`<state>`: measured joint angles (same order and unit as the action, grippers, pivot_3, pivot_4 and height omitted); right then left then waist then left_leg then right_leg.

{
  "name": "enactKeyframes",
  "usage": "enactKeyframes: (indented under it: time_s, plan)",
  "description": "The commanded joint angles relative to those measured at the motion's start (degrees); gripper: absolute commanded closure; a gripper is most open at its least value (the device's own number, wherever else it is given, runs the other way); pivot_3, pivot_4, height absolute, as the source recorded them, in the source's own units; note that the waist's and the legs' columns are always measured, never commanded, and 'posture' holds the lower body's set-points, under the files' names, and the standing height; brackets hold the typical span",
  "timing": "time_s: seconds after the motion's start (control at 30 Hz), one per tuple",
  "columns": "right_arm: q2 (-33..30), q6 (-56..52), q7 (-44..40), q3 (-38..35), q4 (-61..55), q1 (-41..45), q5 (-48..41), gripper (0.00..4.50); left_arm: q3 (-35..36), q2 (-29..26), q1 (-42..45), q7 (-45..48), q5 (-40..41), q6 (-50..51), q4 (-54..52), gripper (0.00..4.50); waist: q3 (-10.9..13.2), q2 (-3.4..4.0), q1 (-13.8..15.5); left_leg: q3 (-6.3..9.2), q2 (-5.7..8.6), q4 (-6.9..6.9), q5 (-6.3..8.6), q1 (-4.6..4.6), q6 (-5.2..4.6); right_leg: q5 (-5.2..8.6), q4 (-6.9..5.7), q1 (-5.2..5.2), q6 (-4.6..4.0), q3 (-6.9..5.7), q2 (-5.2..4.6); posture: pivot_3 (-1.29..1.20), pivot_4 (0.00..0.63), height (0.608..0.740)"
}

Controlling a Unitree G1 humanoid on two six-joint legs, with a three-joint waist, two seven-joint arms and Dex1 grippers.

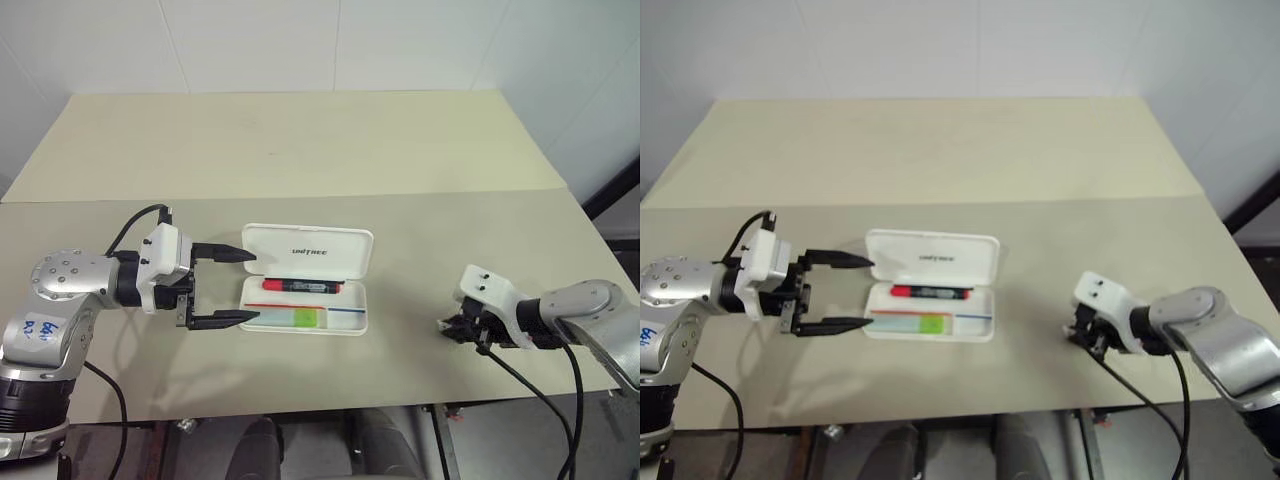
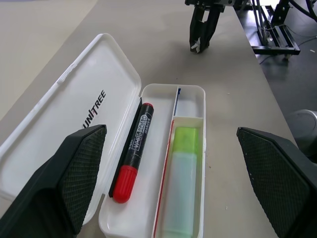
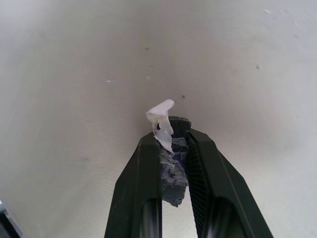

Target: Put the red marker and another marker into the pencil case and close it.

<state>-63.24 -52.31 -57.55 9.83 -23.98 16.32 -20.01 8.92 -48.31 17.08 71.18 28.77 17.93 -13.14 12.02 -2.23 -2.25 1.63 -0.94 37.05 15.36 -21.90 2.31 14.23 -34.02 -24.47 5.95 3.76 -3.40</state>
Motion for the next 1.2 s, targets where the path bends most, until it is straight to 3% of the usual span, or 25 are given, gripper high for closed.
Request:
enactKeyframes:
  time_s: [0.03,0.33,0.47,0.57,1.2]
  plan:
    - [-0.4,5.1,-4.3,1.5,0.7,4.2,0.9,4.12,1.5,-1.4,-0.6,-0.2,0.0,-1.3,-1.2,0.0,0.0,0.06,-0.1,0.0,0.0,-0.01,0.0,0.0,0.0,0.0,0.0,0.0,0.0,0.0,0.01,0.0,0.15,0.74]
    - [11.2,9.8,-8.6,10.6,5.1,22.4,3.8,4.12,2.9,-2.4,-3.7,-1.9,-0.1,-1.8,-3.0,0.0,0.1,0.11,-0.8,0.04,-0.02,-0.04,0.0,-0.09,0.0,0.0,-0.07,-0.12,0.01,-0.03,-0.01,0.0,0.15,0.74]
    - [14.6,9.4,-9.6,13.8,5.3,25.8,5.0,4.12,3.2,-2.6,-4.4,-2.5,0.0,-1.7,-3.6,0.0,0.1,0.13,-0.6,0.07,-0.01,-0.02,0.03,-0.23,-0.02,-0.41,-0.09,-0.22,0.74,-0.09,-0.04,0.0,0.15,0.74]
    - [17.4,8.3,-9.4,17.1,5.3,28.4,6.8,4.12,3.9,-2.9,-5.8,-2.8,0.2,-1.7,-4.5,0.0,0.1,0.13,-0.4,0.1,0.02,-0.02,0.05,-0.25,-0.01,-0.38,-0.03,-0.21,0.68,-0.13,-0.09,0.0,0.15,0.74]
    - [24.1,2.9,-7.9,23.7,3.5,29.8,9.3,4.12,5.8,-4.4,-9.4,-4.4,1.4,0.7,-8.3,0.0,0.1,0.15,0.0,0.13,0.01,-0.02,0.07,-0.25,-0.02,-0.3,-0.06,-0.22,0.51,-0.19,-0.09,0.0,0.15,0.74]
